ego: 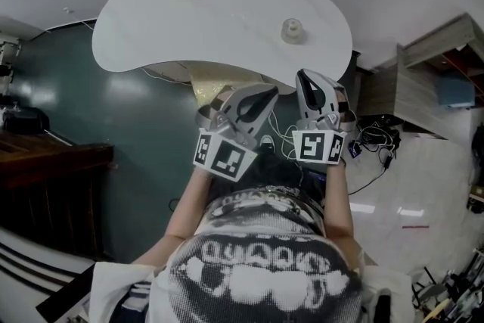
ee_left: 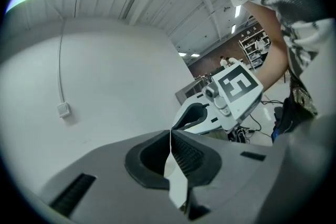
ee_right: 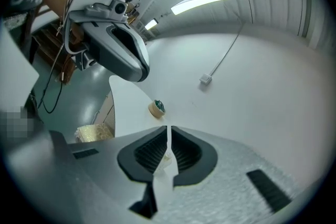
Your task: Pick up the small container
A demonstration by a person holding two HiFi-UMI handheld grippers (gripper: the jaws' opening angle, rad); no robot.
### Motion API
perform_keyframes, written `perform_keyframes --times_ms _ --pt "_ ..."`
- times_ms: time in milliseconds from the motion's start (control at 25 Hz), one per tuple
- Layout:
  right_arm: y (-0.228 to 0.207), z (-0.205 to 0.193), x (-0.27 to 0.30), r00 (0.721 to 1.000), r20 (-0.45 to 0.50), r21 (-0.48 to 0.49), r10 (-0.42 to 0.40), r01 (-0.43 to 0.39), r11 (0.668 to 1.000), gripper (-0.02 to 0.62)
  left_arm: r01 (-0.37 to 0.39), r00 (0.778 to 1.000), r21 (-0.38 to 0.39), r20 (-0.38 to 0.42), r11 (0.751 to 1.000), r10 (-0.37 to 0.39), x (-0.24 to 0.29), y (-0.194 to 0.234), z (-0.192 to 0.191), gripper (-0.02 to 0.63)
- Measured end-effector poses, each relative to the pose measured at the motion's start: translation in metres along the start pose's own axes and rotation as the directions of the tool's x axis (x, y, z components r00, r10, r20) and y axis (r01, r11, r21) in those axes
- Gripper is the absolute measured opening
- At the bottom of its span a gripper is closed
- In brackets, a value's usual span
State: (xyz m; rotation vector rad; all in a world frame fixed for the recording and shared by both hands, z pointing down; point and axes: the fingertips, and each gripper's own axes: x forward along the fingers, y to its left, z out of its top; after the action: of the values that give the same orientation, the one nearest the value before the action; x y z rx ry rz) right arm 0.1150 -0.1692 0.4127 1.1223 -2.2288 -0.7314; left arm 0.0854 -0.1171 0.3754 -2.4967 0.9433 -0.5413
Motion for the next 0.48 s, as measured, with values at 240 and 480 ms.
perform_keyframes --times_ms 240,480 --pt "-0.003 -0.023 0.008 1.0 -0.003 0.052 0.027 -0.027 0.998 0.031 0.0 1.0 0.007 -0.024 1.0 0.0 0.014 -0.006 0.001 0.005" --pt "-0.002 -0.035 0.017 0.999 -0.025 0.082 0.045 -0.042 0.996 0.034 0.001 0.999 0.006 -0.037 1.0 0.0 0.02 0.002 -0.001 0.005"
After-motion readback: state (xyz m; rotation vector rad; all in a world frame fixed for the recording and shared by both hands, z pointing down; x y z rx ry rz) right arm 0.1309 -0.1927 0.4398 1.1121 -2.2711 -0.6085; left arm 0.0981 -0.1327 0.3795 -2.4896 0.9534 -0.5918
